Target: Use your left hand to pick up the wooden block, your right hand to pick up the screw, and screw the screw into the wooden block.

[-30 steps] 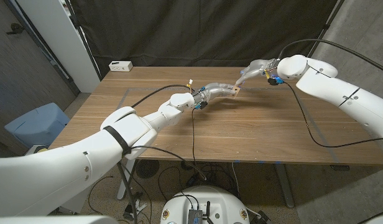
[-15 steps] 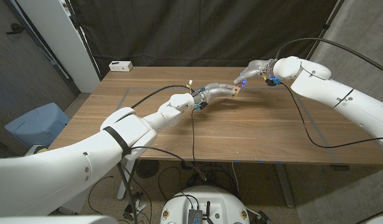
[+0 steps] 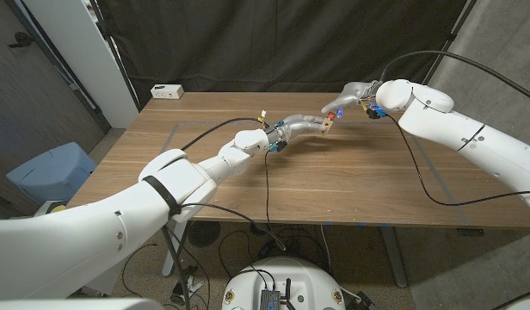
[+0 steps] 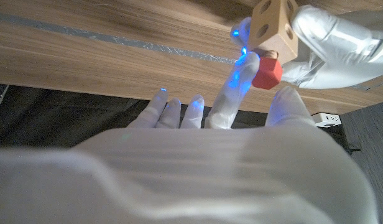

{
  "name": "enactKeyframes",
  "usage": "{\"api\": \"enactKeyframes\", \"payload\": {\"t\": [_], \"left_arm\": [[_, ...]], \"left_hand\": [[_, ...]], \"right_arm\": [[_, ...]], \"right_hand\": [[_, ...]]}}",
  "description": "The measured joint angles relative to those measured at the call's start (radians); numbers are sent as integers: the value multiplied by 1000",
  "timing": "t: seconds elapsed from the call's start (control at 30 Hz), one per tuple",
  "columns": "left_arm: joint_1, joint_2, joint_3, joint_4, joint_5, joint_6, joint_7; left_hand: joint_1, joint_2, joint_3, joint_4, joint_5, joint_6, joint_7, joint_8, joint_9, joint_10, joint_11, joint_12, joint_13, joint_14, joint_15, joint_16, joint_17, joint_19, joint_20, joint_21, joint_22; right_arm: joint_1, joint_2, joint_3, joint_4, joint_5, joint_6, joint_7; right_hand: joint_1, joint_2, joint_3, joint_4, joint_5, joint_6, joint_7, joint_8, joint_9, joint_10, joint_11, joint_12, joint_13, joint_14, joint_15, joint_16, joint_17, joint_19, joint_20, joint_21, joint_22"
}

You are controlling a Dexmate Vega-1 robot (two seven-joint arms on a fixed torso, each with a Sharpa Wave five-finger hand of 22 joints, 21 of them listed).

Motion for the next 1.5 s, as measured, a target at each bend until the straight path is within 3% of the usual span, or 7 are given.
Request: {"api": "enactKeyframes", "payload": {"t": [0.07,0.27,0.47,0.77,1.13,1.33,1.5], "left_arm": [[1,0,0,0,0,-4,-2],[5,1,-3,-2,0,-12,-6],[9,2,-6,-3,0,-26,-13],[16,7,-11,-7,0,-42,-19],[28,13,-19,-14,0,-78,-35],[34,15,-23,-17,-1,-88,-39],[37,17,-26,-20,-2,-98,-44]], "left_hand": [[0,0,0,0,0,0,0,0,0,0,0,0,0,0,0,0,0,0,0,0,0],[0,0,0,0,0,-2,1,0,-1,0,0,0,-4,0,0,0,0,0,0,0,0],[0,0,-1,-1,0,-6,1,0,-1,0,0,0,-5,0,0,0,0,0,0,0,0],[0,-1,-1,-1,0,-9,1,0,0,0,0,0,-4,0,0,0,0,0,0,0,0],[0,-1,-1,-1,0,-8,1,0,0,0,0,0,-4,0,0,0,0,0,0,0,0],[0,-1,-1,-1,0,-6,-1,0,0,0,0,0,-4,0,0,0,0,0,0,0,0],[0,-1,-1,-1,0,-6,-1,0,0,0,0,0,-4,0,0,0,0,0,0,0,0]], "right_arm": [[-1,0,-1,-3,-2,-3,0],[-1,-2,-1,-12,-7,-17,5],[-1,-14,-1,-30,-8,-27,21],[-10,-29,17,-45,27,-24,37],[-38,-73,74,-74,109,18,60],[-48,-89,91,-88,144,37,67],[-56,-106,106,-107,161,45,72]], "right_hand": [[-17,0,-8,1,0,-36,-3,-3,5,0,12,-2,0,0,0,0,0,0,0,-4,0],[-65,-3,-25,9,4,-156,-1,-63,-25,-42,56,-32,2,-23,23,-18,0,-28,27,-20,0],[-102,4,-41,10,4,-287,1,-118,-49,-81,95,-45,7,-55,54,-34,2,-80,36,-24,2],[-114,13,-51,4,4,-457,9,-190,-81,-182,92,-57,12,-107,87,-53,2,-135,45,-28,2],[-84,42,-15,-32,8,-632,36,-286,-119,-289,91,-57,17,-172,125,-60,-3,-188,73,-28,2],[-74,52,-5,-41,8,-662,42,-310,-130,-314,77,-57,17,-183,136,-60,-3,-201,75,-28,2],[-66,60,-1,-46,8,-677,38,-319,-135,-329,86,-57,17,-194,136,-60,-3,-201,75,-28,2]]}}
